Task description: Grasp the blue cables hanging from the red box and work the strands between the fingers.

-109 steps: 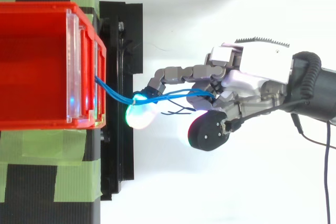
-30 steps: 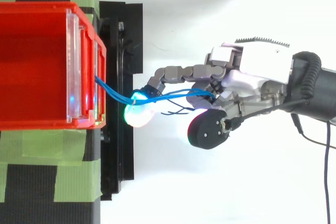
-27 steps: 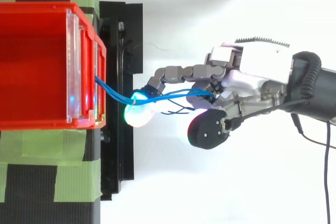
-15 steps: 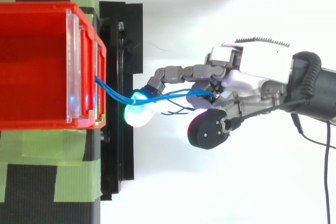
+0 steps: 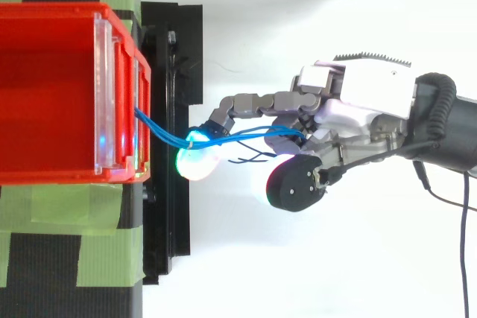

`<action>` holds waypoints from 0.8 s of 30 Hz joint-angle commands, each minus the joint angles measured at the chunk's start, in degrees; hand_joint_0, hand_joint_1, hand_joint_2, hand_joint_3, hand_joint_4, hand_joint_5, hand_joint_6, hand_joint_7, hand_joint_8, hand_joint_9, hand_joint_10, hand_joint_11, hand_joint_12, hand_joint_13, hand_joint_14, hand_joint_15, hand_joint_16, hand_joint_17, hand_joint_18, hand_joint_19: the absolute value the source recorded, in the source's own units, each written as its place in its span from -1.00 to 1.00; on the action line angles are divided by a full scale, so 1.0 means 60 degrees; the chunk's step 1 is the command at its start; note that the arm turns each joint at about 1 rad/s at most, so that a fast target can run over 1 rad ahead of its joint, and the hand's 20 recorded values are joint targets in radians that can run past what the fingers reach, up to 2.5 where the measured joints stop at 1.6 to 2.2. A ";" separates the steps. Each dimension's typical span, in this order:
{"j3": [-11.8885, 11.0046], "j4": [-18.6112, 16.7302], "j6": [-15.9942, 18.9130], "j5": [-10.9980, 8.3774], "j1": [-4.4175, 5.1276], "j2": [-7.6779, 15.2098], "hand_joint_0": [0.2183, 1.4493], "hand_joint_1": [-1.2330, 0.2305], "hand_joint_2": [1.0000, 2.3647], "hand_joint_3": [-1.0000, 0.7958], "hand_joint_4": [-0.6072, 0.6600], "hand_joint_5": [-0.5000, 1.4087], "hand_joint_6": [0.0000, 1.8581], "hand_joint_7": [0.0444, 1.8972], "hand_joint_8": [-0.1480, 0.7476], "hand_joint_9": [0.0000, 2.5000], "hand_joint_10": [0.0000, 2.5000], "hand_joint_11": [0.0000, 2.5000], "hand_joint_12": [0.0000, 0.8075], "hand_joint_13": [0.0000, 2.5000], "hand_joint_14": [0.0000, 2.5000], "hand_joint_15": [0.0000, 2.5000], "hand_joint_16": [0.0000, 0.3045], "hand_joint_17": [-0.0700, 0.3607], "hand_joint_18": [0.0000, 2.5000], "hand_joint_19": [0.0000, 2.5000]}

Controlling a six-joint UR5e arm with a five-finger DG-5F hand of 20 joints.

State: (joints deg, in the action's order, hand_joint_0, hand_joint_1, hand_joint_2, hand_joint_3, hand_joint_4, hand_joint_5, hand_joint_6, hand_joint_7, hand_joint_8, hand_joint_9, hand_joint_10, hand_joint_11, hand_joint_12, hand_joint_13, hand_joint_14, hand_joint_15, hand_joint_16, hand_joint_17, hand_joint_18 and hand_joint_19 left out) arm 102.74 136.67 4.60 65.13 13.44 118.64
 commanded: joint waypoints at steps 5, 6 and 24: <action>0.0001 0.0000 -0.0005 0.0000 0.0001 0.0003 -0.09 -0.04 -1.00 -1.00 0.43 -0.32 -0.98 0.03 0.27 -0.25 1.00 1.00 0.18 0.02 1.00 0.34 -0.63 -0.09 0.33 -0.19; 0.0001 0.0000 0.0009 0.0000 0.0001 0.0003 -0.09 -0.04 -1.00 -1.00 0.43 -0.32 -0.98 0.03 0.28 -0.25 1.00 1.00 0.18 0.02 1.00 0.31 -0.63 -0.09 0.33 -0.19; 0.0001 0.0000 0.0009 0.0000 0.0001 0.0003 -0.09 -0.04 -1.00 -1.00 0.43 -0.32 -0.98 0.03 0.26 -0.26 1.00 1.00 0.18 0.02 1.00 0.31 -0.64 -0.10 0.32 -0.19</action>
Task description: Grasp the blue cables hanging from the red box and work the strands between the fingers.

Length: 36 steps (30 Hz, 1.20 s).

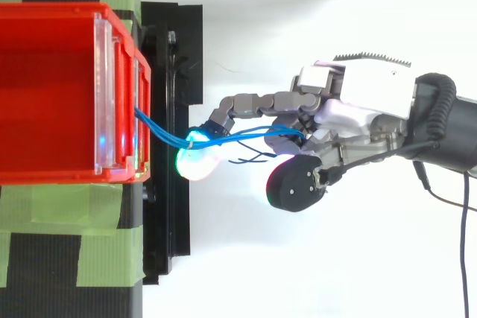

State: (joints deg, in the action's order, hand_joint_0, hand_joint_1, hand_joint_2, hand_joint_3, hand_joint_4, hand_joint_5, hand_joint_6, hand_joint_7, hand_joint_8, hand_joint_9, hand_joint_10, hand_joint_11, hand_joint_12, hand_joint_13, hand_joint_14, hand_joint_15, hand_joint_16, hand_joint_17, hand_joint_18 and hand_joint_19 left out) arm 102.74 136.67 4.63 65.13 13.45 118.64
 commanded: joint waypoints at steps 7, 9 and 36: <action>0.0000 0.0000 0.0004 0.0000 0.0000 0.0002 -0.09 -0.04 -1.00 -1.00 0.42 -0.32 -0.98 0.03 0.26 -0.26 1.00 1.00 0.18 0.02 1.00 0.31 -0.64 -0.10 0.32 -0.19; 0.0000 0.0000 -0.0010 0.0000 -0.0014 0.0002 -0.09 -0.04 -1.00 -1.00 0.43 -0.32 -0.98 0.04 0.26 -0.26 1.00 1.00 0.18 0.02 1.00 0.31 -0.64 -0.10 0.32 -0.19; 0.0000 0.0000 -0.0010 0.0000 0.0000 0.0002 -0.08 -0.05 -1.00 -1.00 0.42 -0.29 -0.98 0.08 0.26 -0.26 1.00 1.00 0.18 0.02 1.00 0.31 -0.64 -0.10 0.32 -0.19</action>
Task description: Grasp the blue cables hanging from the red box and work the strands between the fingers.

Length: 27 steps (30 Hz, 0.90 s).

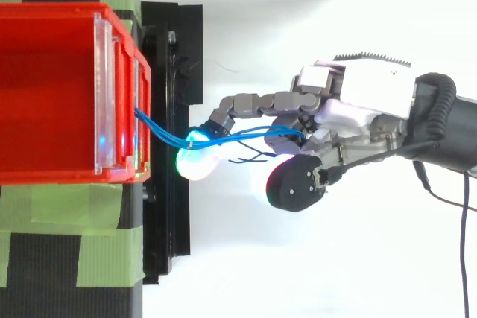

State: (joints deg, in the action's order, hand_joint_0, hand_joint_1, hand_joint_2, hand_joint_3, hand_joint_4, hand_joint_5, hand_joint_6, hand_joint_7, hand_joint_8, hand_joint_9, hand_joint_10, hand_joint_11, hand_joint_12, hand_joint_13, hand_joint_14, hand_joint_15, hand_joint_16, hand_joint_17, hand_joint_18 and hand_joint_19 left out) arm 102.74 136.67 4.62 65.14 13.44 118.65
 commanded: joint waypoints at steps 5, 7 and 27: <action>0.0000 0.0176 0.0065 0.0072 0.0045 -0.0014 -0.08 -0.05 -1.00 -1.00 0.42 -0.29 -0.98 0.09 0.26 -0.26 1.00 1.00 0.18 0.02 1.00 0.31 -0.64 -0.10 0.32 -0.19; -0.0102 0.0191 0.0065 0.0072 0.0075 -0.0014 -0.08 -0.05 -1.00 -1.00 0.42 -0.29 -0.98 0.09 0.26 -0.26 1.00 1.00 0.18 0.02 1.00 0.31 -0.64 -0.10 0.32 -0.19; -0.1347 0.4087 0.0519 0.0086 0.0192 -0.0322 -0.07 -0.04 -1.00 -1.00 0.42 -0.28 -0.98 0.09 0.26 -0.26 1.00 1.00 0.18 0.02 1.00 0.31 -0.64 -0.10 0.32 -0.19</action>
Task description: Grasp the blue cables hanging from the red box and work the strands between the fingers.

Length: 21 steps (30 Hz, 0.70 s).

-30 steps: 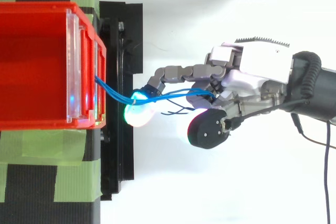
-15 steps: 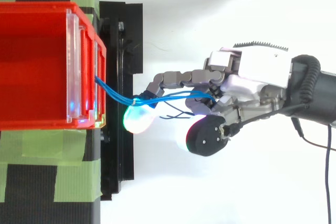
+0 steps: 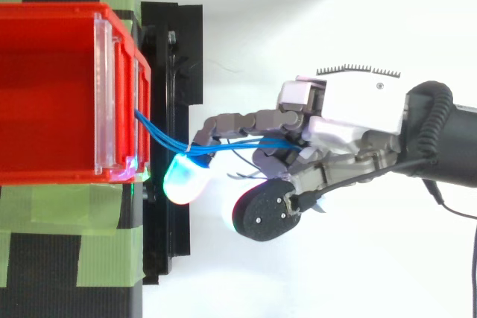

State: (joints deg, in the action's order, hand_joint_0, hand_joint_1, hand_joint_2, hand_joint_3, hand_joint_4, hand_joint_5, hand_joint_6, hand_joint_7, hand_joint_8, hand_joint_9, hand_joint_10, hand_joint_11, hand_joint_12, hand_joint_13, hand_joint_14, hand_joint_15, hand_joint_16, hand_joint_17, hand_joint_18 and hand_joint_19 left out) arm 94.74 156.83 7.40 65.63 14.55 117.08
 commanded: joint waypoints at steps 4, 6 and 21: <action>-0.0013 0.0712 0.0070 -0.0011 0.0006 -0.0075 -0.07 -0.04 -1.00 -1.00 0.42 -0.28 -0.98 0.10 0.26 -0.26 1.00 1.00 0.18 0.02 1.00 0.31 -0.64 -0.10 0.32 -0.19; -0.0013 0.0683 0.0129 -0.0011 0.0006 -0.0090 -0.07 -0.04 -1.00 -1.00 0.42 -0.28 -0.98 0.09 0.26 -0.26 1.00 1.00 0.18 0.02 1.00 0.31 -0.64 -0.10 0.32 -0.19; -0.0013 0.0610 0.0202 -0.0040 0.0021 -0.0486 -0.06 -0.04 -1.00 -1.00 0.42 -0.28 -0.99 0.10 0.26 -0.26 1.00 1.00 0.18 0.02 1.00 0.31 -0.64 -0.10 0.32 -0.19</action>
State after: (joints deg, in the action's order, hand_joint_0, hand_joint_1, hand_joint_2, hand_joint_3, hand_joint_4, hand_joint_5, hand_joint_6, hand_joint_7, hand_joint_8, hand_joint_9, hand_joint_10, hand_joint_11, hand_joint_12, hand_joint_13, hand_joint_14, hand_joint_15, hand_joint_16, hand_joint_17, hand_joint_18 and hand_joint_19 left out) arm 94.65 160.49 8.59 65.40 14.68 114.47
